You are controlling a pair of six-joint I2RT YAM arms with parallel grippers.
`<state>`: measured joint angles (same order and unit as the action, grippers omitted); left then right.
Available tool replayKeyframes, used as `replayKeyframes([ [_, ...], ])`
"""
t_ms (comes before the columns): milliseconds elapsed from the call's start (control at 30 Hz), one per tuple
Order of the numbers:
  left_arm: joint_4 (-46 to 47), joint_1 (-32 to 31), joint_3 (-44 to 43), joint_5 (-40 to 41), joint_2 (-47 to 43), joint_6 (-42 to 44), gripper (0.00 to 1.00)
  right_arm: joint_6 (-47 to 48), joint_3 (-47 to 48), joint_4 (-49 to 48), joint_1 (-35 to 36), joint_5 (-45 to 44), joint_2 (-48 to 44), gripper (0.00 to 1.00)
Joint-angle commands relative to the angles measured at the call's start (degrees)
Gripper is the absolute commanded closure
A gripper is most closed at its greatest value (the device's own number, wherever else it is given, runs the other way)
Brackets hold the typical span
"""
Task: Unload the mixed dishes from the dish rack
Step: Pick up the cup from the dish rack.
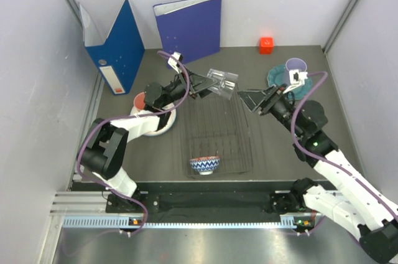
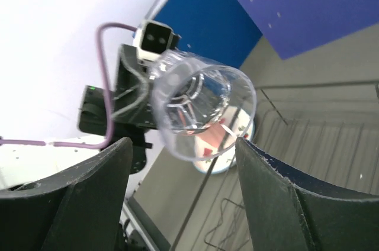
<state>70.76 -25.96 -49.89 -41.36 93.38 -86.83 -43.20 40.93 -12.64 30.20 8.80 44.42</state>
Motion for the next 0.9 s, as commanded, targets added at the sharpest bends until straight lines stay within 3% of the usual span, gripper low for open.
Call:
replayKeyframes([
  [0, 5.00, -1.29, -1.18, -0.38, -2.42, 2.71, 1.00, -0.48, 2.84, -4.66, -0.31, 2.80, 4.00, 0.31],
  [300, 2.54, -3.13, -1.62, -0.30, -1.98, 4.74, 1.00, -1.10, 5.12, -8.80, -0.22, 5.26, 8.48, 0.36],
  [333, 2.54, -3.22, -1.70, -0.30, -1.98, 4.74, 1.00, -1.10, 5.21, -8.89, -0.22, 5.35, 9.09, 0.40],
  [433, 2.36, -3.49, -1.62, -0.30, -1.89, 4.91, 1.00, -1.01, 5.30, -8.89, -0.22, 5.27, 9.71, 0.63],
  [467, 2.19, -3.49, -1.62, -0.30, -1.98, 5.26, 1.00, -0.92, 5.13, -8.89, -0.22, 5.35, 9.63, 0.75],
  [567, 1.14, -3.49, -1.44, -0.30, -2.07, 5.88, 1.00, -0.83, 4.51, -8.36, -0.22, 5.09, 9.45, 0.95],
  [600, 1.05, -3.49, -1.44, -0.30, -2.07, 5.88, 1.00, -0.75, 4.51, -8.01, -0.14, 4.83, 9.10, 1.00],
  [667, 0.61, -3.49, -1.61, -0.56, -2.07, 6.14, 0.99, -0.22, 4.60, -6.79, -0.22, 4.56, 8.75, 1.00],
  [700, -0.96, -3.49, -1.88, -0.73, -2.07, 6.49, 0.90, -0.04, 4.69, -6.26, -0.22, 3.87, 8.05, 1.00],
  [733, -2.46, -3.40, -2.84, -1.52, -2.50, 8.15, 0.70, 0.22, 4.78, -5.38, -0.22, 3.34, 7.61, 1.00],
  [767, -5.34, -2.88, -3.63, -2.05, -2.94, 9.38, 0.38, 0.48, 5.56, -2.68, -0.22, 3.24, 7.00, 1.00],
  [800, -11.90, -2.35, -4.33, -2.31, -3.73, 10.79, 0.25, 0.83, 5.91, -1.34, -0.22, 1.76, 5.69, 1.00],
  [833, -16.92, -1.74, -5.47, -1.62, -5.91, 14.72, 0.02, 1.97, 6.79, 1.19, -0.40, 0.01, 4.80, 1.00],
  [867, -22.11, -0.08, -6.09, -0.66, -7.41, 17.19, 0.01, 4.76, 10.45, 8.96, -0.40, -2.44, 4.45, 1.00],
])
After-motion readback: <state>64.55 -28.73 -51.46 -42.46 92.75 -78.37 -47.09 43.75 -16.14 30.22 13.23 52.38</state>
